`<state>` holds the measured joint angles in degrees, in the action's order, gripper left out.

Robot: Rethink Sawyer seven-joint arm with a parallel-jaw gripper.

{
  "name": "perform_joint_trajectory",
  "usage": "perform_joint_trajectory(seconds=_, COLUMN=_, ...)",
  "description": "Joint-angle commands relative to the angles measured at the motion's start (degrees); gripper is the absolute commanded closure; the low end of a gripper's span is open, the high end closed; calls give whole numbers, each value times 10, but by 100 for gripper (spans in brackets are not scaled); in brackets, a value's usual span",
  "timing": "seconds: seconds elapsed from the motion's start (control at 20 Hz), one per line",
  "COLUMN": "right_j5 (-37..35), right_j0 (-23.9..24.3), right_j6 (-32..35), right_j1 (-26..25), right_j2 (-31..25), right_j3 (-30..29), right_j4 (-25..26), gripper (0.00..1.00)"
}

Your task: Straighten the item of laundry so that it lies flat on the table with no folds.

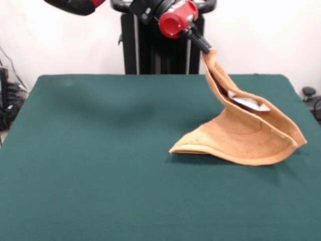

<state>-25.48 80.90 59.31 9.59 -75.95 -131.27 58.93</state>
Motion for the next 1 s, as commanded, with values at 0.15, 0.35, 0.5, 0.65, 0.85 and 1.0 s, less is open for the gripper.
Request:
perform_joint_trajectory(seconds=0.15, right_j5=-64, right_j0=15, right_j6=-242, right_j1=-73, right_j2=67, right_j3=-19, right_j4=7, gripper=100)
perform_joint_trajectory(seconds=0.35, right_j5=-73, right_j0=37, right_j6=-294, right_j1=-101, right_j2=95, right_j3=-15, right_j4=14, gripper=100)
perform_joint_trajectory(seconds=0.5, right_j5=-88, right_j0=49, right_j6=-331, right_j1=-116, right_j2=118, right_j3=-4, right_j4=15, gripper=100)
perform_joint_trajectory(seconds=0.65, right_j5=-111, right_j0=44, right_j6=-352, right_j1=-118, right_j2=148, right_j3=15, right_j4=15, gripper=100)
perform_joint_trajectory(seconds=0.85, right_j5=-124, right_j0=59, right_j6=-401, right_j1=-150, right_j2=179, right_j3=46, right_j4=5, gripper=100)
perform_joint_trajectory(seconds=1.0, right_j5=-131, right_j0=75, right_j6=-456, right_j1=-180, right_j2=205, right_j3=76, right_j4=5, gripper=100)
